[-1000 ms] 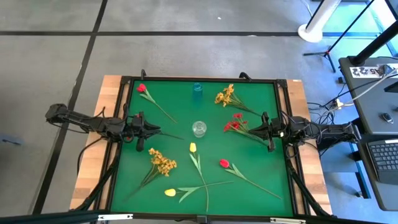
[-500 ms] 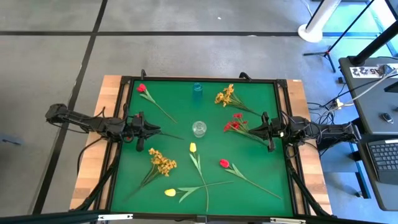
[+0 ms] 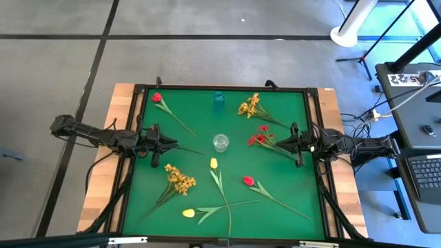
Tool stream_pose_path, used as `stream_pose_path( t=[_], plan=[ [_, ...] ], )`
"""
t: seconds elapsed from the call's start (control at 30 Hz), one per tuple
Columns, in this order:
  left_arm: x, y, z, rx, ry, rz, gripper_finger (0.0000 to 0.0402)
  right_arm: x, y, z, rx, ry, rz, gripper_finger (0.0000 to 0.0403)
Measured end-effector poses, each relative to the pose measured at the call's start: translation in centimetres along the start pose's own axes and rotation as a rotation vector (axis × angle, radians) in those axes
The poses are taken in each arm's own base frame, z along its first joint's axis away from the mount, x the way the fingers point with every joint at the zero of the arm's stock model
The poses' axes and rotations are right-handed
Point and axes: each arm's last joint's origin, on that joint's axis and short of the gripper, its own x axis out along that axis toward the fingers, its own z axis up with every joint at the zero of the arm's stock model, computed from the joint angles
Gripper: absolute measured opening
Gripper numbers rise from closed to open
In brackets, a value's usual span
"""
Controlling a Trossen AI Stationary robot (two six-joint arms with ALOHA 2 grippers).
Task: Sort flowers into vase by color
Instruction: Put the right red flowers into the blue vase
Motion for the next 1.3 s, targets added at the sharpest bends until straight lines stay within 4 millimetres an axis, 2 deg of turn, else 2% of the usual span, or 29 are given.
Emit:
stream_pose_path(
  t=[0.2,0.43,0.57,0.63,0.77,0.97,1.17,1.3],
  plan=[
    [0.0,0.0,0.0,0.000,0.000,0.000,0.0066,0.0,-0.2,0.5,-0.003,-0.058,-0.083,0.0010],
    [0.0,0.0,0.0,0.000,0.000,0.000,0.0066,-0.3,-0.2,2.4,-0.003,-0.260,-0.119,0.0010],
    [0.0,0.0,0.0,0.000,0.000,0.000,0.0066,-0.3,-0.5,2.7,0.007,-0.294,-0.262,0.0010],
    [0.0,0.0,0.0,0.000,0.000,0.000,0.0066,-0.1,-0.7,2.5,0.041,-0.243,-0.321,0.0010],
    [0.0,0.0,0.0,0.000,0.000,0.000,0.0066,0.6,-0.7,3.6,0.114,-0.122,-0.364,0.0010],
    [0.0,0.0,0.0,0.000,0.000,0.000,0.0066,3.2,-0.2,7.4,0.090,0.067,-0.390,0.0010],
    [0.0,0.0,0.0,0.000,0.000,0.000,0.0066,6.4,-0.6,9.2,-0.053,0.365,-0.646,0.0010],
    [0.0,0.0,0.0,0.000,0.000,0.000,0.0066,7.9,-1.1,9.3,-0.020,0.600,-0.639,0.0017]
  ],
)
